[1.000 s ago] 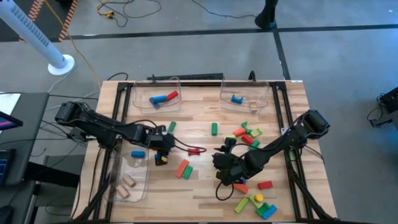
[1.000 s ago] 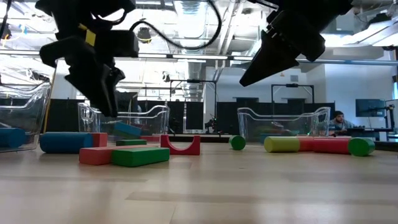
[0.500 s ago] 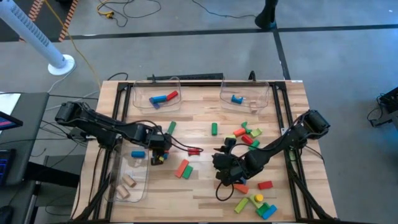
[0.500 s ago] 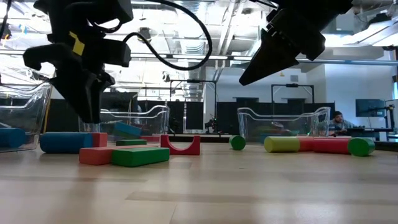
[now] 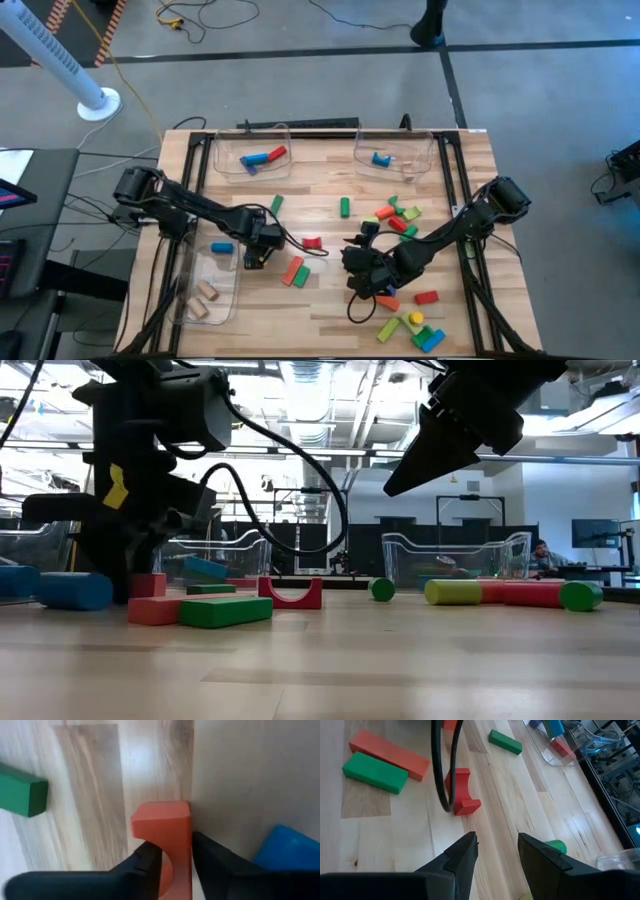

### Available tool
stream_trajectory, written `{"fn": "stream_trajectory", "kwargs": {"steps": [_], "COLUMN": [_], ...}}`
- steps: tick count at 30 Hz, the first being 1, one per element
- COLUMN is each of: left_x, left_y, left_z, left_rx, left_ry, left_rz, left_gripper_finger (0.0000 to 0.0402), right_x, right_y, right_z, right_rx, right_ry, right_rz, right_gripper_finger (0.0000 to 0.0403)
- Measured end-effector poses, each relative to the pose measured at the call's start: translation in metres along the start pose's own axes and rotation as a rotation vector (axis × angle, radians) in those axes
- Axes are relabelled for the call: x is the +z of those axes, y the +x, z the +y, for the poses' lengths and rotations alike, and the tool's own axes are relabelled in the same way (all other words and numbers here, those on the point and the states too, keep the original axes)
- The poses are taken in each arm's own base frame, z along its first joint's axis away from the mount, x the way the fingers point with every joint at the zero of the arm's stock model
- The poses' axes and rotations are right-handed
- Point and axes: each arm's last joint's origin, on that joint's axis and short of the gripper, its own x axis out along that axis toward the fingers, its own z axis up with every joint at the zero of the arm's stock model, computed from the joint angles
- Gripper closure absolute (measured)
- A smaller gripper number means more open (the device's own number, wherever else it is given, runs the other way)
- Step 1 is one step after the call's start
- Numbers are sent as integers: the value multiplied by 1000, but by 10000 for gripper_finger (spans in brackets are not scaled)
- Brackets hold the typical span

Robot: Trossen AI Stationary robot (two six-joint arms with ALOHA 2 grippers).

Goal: Sort blocks by size
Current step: Put the orange arch block into the top right transparent bin

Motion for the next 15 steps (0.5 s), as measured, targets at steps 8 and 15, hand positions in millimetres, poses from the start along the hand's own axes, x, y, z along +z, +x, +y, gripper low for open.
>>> {"fn": "stream_trajectory", "kwargs": {"steps": [8,15], "left_x": [14,19], "left_y": [-24,-43], "left_z": [4,5], "left_rx": [34,24], "left_ry": [47,46], "left_rz": [-126,-230], "left_gripper_finger": [368,368], "right_x": [0,0], "right_y": [0,0], "right_z": [0,0], "right_rx": [-1,-1], "right_ry": [-2,-2], "right_rz": [1,2], "right_gripper_finger": [223,223]}}
